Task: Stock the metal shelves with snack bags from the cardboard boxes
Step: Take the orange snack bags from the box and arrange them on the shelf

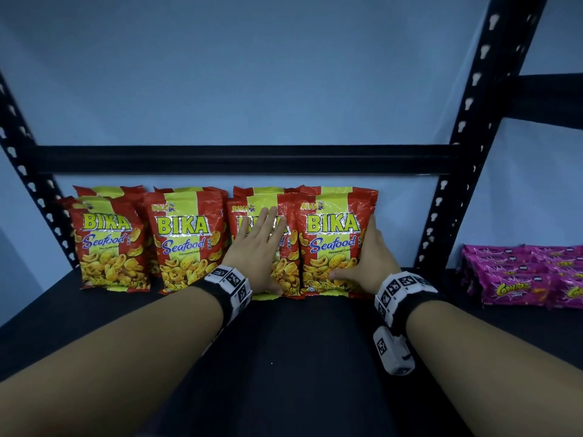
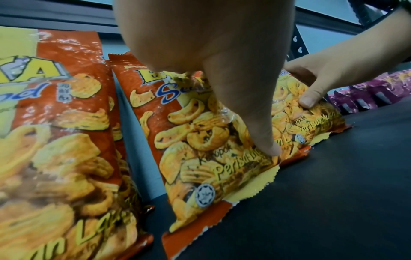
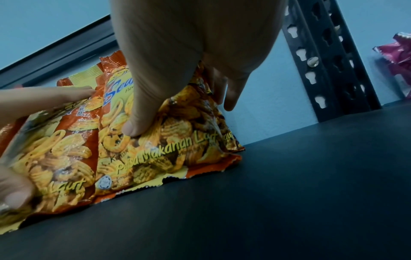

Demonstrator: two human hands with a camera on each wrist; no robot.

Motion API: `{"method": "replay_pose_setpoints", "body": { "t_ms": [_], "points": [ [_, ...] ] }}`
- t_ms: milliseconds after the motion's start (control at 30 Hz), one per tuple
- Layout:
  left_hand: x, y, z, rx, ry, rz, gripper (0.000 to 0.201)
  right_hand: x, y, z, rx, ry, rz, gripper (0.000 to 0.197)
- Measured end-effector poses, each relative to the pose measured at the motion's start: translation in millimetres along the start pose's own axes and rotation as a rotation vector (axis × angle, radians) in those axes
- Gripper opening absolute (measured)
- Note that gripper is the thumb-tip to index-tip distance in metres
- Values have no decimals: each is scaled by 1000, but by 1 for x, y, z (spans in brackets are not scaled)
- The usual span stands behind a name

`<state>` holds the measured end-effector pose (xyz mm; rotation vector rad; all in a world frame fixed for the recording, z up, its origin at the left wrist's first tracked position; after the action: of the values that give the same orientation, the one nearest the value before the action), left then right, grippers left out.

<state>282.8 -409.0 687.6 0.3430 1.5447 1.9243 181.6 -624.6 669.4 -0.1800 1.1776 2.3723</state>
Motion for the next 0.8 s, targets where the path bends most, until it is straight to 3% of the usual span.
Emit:
{"method": "replay_pose_setpoints", "body": {
  "t_ms": [67, 233, 300, 467, 800],
  "points": [
    [7, 6, 8, 89, 44, -62, 153, 0, -1, 0, -2, 2, -2, 162],
    [35, 19, 50, 290, 265, -285, 113, -1, -2, -1, -10, 0, -26, 162],
    [41, 10, 63, 397, 337, -257, 112, -1, -4, 1, -22, 4, -37, 161],
    [46, -20, 70, 576, 432, -20, 123, -2, -10, 6, -57, 9, -45, 159],
    [48, -19, 61, 688, 444, -38, 124, 11, -4, -4, -93, -48, -64, 107]
  ]
}}
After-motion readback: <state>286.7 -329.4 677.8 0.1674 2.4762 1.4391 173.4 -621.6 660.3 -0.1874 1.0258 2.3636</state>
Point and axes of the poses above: each hand's wrist, its own x-axis away from the middle knuckle, its own y-axis out of the back of the hand, z = x × y, the point moved 10 cm from there along -x, towards the middle knuckle, and after that the axes turned 7 degrees about y, right-handed, at the moved point
